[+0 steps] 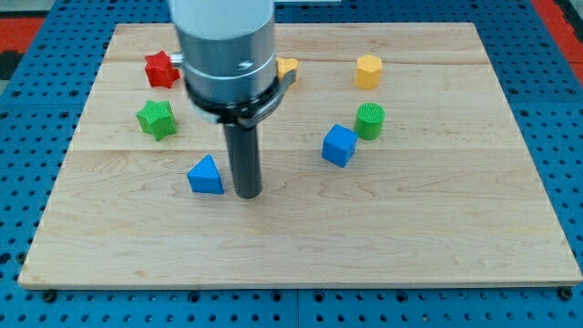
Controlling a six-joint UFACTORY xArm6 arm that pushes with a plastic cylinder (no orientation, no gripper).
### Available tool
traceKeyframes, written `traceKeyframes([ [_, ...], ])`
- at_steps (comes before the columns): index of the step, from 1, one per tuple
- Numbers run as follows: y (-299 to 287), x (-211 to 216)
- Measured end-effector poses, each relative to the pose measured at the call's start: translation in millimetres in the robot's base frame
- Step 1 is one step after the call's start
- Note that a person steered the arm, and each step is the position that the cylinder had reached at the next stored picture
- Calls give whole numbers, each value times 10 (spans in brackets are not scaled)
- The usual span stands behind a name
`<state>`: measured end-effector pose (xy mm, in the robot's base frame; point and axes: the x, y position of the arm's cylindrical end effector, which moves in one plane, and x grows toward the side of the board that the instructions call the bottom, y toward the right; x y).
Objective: Push the blue triangle to the bottom left of the green star
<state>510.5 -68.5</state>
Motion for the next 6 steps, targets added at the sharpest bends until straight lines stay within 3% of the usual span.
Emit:
traceKeyframes([
  [1,-410,-94],
  [3,-547,-416],
  [6,-413,-210],
])
